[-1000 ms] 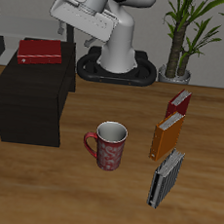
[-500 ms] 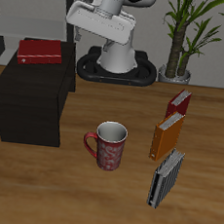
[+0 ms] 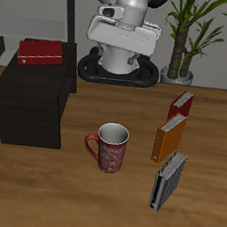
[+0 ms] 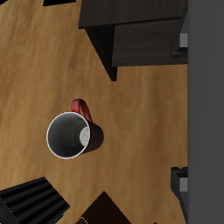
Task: Place the right red book flat on top of the shelf and place the orange book flat on top of the shelf
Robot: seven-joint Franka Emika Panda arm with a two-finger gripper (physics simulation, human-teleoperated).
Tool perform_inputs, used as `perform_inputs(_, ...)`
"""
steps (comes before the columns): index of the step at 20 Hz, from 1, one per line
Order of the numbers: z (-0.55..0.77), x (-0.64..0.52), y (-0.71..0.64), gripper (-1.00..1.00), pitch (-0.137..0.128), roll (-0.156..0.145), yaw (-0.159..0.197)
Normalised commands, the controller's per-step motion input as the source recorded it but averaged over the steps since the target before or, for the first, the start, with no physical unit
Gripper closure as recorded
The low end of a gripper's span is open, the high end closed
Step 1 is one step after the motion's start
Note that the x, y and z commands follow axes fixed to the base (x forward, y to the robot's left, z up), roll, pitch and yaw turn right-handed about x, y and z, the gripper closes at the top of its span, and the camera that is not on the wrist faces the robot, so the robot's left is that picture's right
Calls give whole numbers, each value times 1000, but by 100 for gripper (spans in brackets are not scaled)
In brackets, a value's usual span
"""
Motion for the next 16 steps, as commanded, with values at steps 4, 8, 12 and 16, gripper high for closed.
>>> perform_inputs(4, -175, 384, 549, -100, 24, 98, -19)
perform_inputs(8, -82, 271, 475, -100, -10, 55, -42)
perform_inputs(12, -95, 173, 438, -100, 9, 82, -58)
perform_inputs(16, -133, 130, 419, -100, -10, 84, -44)
